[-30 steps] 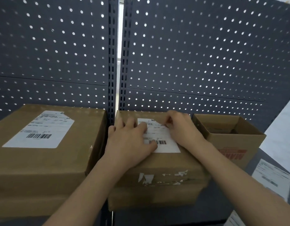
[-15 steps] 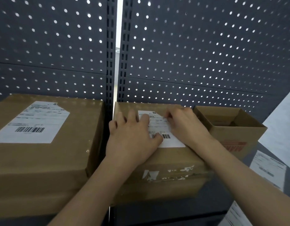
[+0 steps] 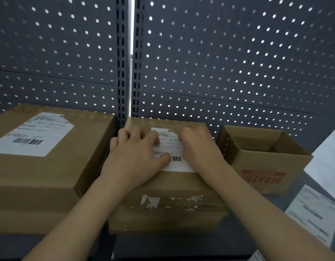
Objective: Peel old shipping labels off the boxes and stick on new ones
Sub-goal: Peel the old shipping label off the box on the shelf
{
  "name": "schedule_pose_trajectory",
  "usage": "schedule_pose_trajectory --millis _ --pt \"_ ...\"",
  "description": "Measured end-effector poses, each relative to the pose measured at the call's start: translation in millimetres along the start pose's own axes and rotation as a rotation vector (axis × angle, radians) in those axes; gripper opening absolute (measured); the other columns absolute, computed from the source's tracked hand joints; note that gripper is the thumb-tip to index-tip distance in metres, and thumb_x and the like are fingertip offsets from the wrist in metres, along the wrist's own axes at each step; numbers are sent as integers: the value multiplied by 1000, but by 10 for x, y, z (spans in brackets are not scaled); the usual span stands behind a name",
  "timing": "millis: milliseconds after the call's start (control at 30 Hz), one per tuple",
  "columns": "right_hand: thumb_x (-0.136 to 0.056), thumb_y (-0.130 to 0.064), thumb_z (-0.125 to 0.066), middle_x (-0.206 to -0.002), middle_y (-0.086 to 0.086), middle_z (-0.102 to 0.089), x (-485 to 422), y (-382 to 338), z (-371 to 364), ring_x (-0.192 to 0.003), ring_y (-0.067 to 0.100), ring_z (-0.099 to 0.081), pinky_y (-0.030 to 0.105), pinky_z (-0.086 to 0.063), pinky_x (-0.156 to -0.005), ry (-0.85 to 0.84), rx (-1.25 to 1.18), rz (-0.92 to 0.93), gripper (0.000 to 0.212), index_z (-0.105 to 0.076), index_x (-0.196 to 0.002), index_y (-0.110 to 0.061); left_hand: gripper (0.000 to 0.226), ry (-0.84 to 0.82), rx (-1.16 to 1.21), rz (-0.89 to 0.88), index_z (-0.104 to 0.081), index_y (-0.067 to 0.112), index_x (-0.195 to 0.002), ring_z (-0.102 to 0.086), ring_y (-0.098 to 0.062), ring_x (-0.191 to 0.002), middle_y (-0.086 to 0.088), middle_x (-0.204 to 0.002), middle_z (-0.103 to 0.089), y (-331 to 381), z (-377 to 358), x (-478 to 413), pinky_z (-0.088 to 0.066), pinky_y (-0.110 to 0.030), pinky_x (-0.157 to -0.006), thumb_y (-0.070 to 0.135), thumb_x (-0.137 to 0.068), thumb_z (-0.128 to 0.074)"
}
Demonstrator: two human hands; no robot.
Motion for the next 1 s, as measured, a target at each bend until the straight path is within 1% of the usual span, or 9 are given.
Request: schedule_pose_trajectory --millis 100,233,333,500,667,733,800,900,1000 --pt "-88 6 -45 -95 8 -61 -4 -10 -2 -74 19 -48 29 -42 -65 -3 3 -19 23 -45 -75 -13 47 -7 -14 8 -44 42 -118 -31 -23 -115 5 -126 -34 -1 -5 -7 -27 -39 -97 71 -80 -41" --pt "-90 6 -41 -91 6 -55 13 -38 43 -88 22 -60 27 -36 -64 59 55 -33 23 -56 -99 -10 49 -30 -18 24 -43 43 -120 -30 -24 -117 4 -132 -35 -9 -10 -1 -26 -39 -99 71 -80 -40" --pt "-91 5 -38 -83 5 -46 10 -123 7 -89 23 -62 29 -30 -57 71 156 -38 23 -54 -101 -9 48 -30 -25 32 -44 42 -119 -31 -24 -117 3 -133 -34 0 -9 9 -26 -38 -99 70 -80 -41" --pt "-94 9 -37 -105 15 -61 -19 -163 -85 -100 32 -61 32 -38 -67 25 130 -144 26 -52 -112 -1 48 -2 -28 15 -43 40 -120 -32 -23 -114 3 -124 -37 3 0 22 -28 -39 -98 69 -82 -39" --pt "-92 8 -43 -99 10 -60 -13 -168 -47 -94 28 -62 31 -37 -65 -4 132 -116 20 -57 -100 -5 50 -10 -26 -5 -41 38 -123 -31 -23 -113 3 -121 -36 13 -4 31 -29 -40 -99 68 -84 -37" --pt "-91 7 -45 -88 6 -52 0 -190 4 -85 23 -58 29 -34 -61 15 115 -90 19 -49 -86 -11 50 -8 -21 -12 -41 37 -123 -31 -23 -113 3 -120 -35 10 0 33 -28 -40 -99 68 -84 -37" --pt "-89 7 -46 -85 4 -46 11 -161 19 -77 19 -49 28 -35 -56 26 70 -75 22 -44 -79 -12 51 -12 -22 -15 -40 37 -124 -31 -24 -113 2 -121 -34 8 0 26 -28 -40 -98 68 -84 -36" --pt "-81 7 -46 -83 -1 -59 -1 136 42 -83 22 -57 34 -50 -71 72 -171 -175 19 -60 -78 -5 51 -23 -15 -21 -40 37 -125 -30 -24 -114 2 -122 -34 4 1 15 -27 -40 -98 69 -85 -35" --pt "-80 3 -51 -76 -9 -65 46 428 77 -82 13 -58 11 -42 -64 54 -400 -304 26 -65 -73 -17 51 -23 -8 -30 -40 37 -125 -30 -24 -115 3 -121 -33 -4 5 16 -27 -40 -99 69 -87 -34"
Point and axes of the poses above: each hand's wrist, its own x-axis away from the middle knuckle, its own z-axis out of the back of the hand, y = z × x, the point moved 7 cm from there along -x, towards the middle knuckle
